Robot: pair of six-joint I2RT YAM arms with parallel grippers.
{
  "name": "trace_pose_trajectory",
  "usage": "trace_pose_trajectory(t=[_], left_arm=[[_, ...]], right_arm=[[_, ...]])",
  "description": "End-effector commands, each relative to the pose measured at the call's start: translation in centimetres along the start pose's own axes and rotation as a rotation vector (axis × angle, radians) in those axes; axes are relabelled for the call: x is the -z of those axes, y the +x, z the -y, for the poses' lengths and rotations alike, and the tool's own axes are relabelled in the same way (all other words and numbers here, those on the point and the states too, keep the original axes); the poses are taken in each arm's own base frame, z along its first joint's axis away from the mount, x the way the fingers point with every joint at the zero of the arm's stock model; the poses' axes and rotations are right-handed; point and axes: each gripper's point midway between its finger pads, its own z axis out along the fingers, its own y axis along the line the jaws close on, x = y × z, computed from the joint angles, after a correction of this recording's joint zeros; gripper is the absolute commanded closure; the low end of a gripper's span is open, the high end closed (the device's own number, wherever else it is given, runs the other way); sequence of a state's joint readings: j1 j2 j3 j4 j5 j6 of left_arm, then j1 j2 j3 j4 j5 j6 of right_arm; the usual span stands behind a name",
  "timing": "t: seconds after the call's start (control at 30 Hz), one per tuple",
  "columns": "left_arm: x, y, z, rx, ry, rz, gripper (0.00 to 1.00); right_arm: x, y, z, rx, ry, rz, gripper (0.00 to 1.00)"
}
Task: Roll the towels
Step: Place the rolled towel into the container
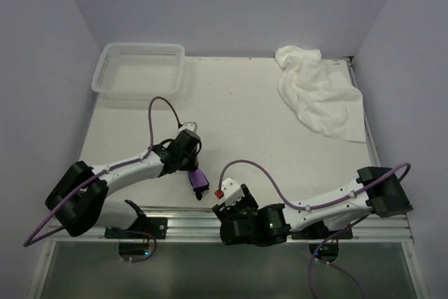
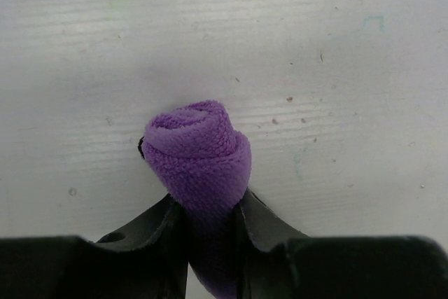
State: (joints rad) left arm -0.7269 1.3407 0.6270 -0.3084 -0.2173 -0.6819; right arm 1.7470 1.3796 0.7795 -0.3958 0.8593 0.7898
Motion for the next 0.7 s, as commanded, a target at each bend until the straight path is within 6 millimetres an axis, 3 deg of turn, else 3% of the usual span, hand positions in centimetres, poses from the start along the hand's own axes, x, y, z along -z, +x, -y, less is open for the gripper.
trace_pose_trajectory(t=[0.0,0.13,0.2,0.3,0.5,0.57,0.67], left_arm=[[1.1,-2.6,-1.3,-0.032,-0.024,0.049,0.88],[1.5,-4.1,-1.9,-0.031,-0.020,0.061,0.93],[1.5,-4.7,-2.1,-0.019,-0.021,0.063,0.93],[1.8,-6.3,-1.5,-0.016,-0.017,0.072,0.94],[2.5,-10.6,-0.8,-0.038,-0.016,0.104,0.95],[2.4,-11.2,-1.2,-0.037,-0.024,0.090,0.95],[2.4,-13.9,-2.3,-0.010,-0.036,0.103,0.95]], right_arm=[[0.5,-1.8,2.2,-0.059,0.078,0.060,0.30],[-0.7,-2.0,4.0,-0.155,0.113,0.034,0.29],[-1.1,-1.7,3.7,-0.223,0.050,0.009,0.29],[-1.6,-2.2,5.0,-0.303,0.031,0.009,0.29],[-1.7,-3.4,8.7,-0.331,0.078,0.005,0.29],[-1.7,-3.4,9.2,-0.343,0.073,0.005,0.29],[-1.5,-3.8,10.1,-0.365,0.069,0.009,0.29]])
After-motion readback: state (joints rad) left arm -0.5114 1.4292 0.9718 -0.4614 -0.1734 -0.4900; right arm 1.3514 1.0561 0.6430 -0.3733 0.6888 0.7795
